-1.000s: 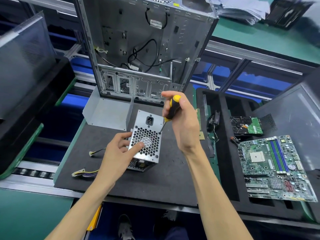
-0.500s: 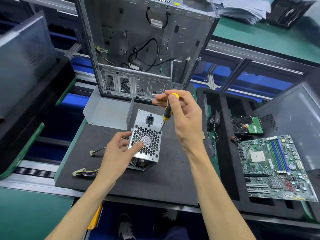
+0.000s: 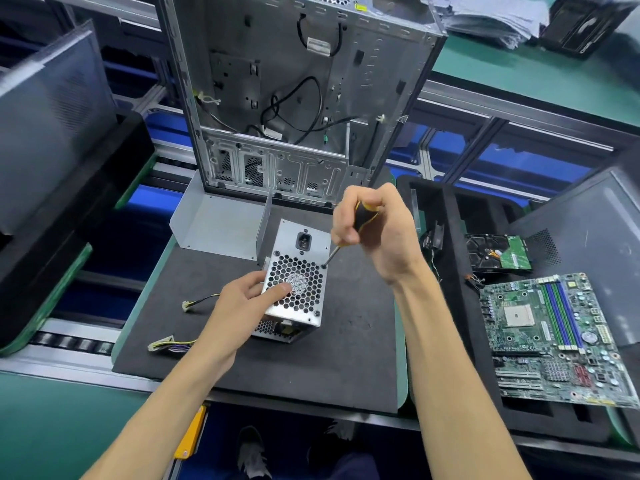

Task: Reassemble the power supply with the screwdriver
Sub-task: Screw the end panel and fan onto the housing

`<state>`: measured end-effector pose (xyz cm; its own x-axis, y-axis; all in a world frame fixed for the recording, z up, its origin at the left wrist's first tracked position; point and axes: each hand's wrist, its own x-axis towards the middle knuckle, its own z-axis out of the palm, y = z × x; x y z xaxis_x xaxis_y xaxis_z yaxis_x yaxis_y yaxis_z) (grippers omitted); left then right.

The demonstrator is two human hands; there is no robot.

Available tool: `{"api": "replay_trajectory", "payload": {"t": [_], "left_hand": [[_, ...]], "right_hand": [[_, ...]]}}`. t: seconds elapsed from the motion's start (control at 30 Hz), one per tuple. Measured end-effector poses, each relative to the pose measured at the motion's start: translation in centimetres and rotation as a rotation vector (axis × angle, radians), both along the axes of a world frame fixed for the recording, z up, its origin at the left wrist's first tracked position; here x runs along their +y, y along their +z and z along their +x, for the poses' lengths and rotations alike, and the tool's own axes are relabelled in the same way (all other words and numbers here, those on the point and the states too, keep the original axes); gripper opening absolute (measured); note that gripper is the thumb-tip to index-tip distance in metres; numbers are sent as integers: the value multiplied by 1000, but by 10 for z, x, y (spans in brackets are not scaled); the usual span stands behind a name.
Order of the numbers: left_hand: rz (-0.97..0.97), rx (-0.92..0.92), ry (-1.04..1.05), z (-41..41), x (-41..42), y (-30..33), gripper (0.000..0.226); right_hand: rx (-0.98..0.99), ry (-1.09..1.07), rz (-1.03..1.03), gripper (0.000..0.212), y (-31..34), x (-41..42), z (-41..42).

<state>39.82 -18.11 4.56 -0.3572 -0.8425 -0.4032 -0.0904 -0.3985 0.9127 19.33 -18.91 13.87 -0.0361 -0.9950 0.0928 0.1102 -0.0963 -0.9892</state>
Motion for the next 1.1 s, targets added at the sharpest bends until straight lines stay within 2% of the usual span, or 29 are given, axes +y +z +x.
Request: {"api": "replay_trajectory", "payload": {"t": [0.07, 0.17, 0.43, 0.57, 0.77, 0.87, 1.0, 1.1], "left_hand": [[5, 10, -4, -1, 0, 1, 28], [13, 28, -9, -2, 2, 2, 27], [21, 54, 4, -1, 1, 1, 28], [25, 72, 12, -2, 2, 0, 27], [12, 52, 29, -2, 3, 2, 30], [-3, 50, 69, -2, 2, 3, 41], [-23, 61, 54, -1, 0, 4, 53], [-32, 62, 58, 0, 0, 3, 54]], "right_hand": [[-31, -20, 65, 31, 5, -3, 4], [-27, -200, 107, 30, 4, -6, 13], [-142, -525, -141, 42, -6, -1, 41], [-125, -657, -194, 44, -7, 3, 53], [-111, -524, -133, 38, -3, 2, 43], [-211, -500, -122, 37, 2, 5, 35], [-439, -439, -203, 35, 13, 5, 35], [-488, -374, -224, 34, 19, -1, 46]]}}
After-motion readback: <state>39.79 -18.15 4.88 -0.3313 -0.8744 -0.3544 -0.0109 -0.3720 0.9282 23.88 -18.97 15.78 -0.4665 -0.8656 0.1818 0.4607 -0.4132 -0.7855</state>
